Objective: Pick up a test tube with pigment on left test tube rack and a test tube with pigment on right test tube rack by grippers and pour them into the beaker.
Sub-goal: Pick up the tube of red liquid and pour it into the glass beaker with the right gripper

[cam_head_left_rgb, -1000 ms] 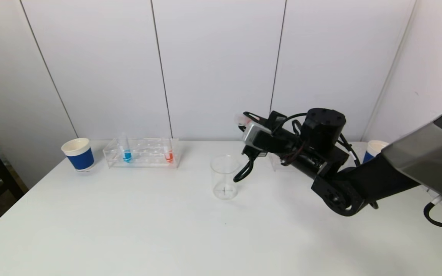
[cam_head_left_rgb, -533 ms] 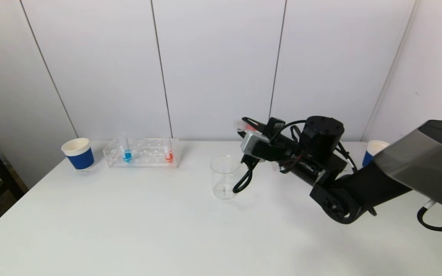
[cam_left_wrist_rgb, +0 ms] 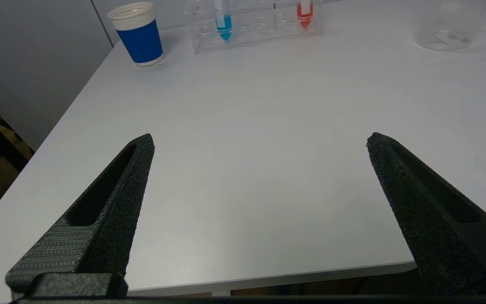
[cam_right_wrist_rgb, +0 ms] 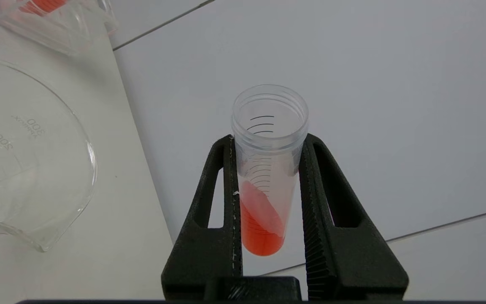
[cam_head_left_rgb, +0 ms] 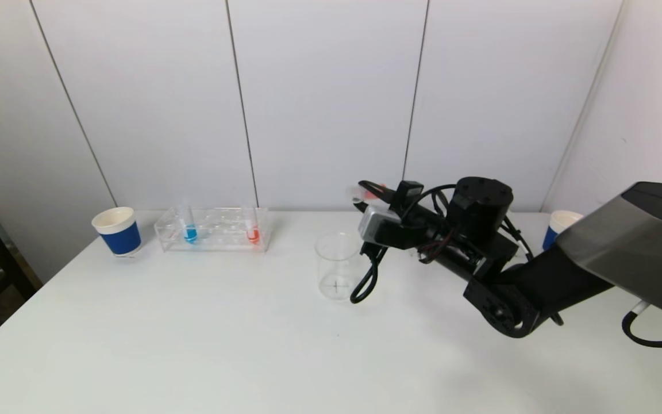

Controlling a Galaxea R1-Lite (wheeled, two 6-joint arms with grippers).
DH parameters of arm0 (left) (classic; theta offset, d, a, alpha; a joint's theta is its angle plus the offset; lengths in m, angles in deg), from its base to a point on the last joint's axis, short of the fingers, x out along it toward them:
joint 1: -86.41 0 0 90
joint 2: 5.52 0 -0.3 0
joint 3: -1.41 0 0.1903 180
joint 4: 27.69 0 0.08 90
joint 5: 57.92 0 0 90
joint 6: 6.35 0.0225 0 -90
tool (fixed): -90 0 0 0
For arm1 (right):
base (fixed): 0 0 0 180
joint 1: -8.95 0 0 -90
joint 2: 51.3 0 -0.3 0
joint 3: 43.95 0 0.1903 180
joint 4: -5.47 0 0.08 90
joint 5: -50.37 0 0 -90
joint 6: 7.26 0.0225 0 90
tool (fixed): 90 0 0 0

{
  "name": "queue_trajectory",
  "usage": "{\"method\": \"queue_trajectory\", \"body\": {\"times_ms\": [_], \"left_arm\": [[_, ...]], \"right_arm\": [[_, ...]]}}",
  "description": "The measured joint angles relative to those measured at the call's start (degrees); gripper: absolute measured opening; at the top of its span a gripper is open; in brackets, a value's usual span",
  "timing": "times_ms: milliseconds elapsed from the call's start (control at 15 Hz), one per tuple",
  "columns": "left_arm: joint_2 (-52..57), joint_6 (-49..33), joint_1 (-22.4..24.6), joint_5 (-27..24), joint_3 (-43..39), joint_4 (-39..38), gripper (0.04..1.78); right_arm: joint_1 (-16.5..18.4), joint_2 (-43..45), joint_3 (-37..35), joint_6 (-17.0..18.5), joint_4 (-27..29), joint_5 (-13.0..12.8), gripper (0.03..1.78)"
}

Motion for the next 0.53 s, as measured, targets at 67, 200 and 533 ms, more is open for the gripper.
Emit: {"method": "queue_trajectory", "body": {"times_ms": [67,200,533], "left_arm": [[0.00,0.02,0.00,0.00,0.00,0.00,1.76],[0.00,0.02,0.00,0.02,0.00,0.00,1.76],[0.00,0.02,0.00,0.00,0.00,0.00,1.76]], "right_arm": [[0.00,-0.05,-0.05,-0.60,0.00,0.22,0.47],[0.00,0.00,-0.10,-1.60,0.04,0.65,0.47],[0.00,0.35,-0.49,-3.61,0.39,0.69,0.47]]}}
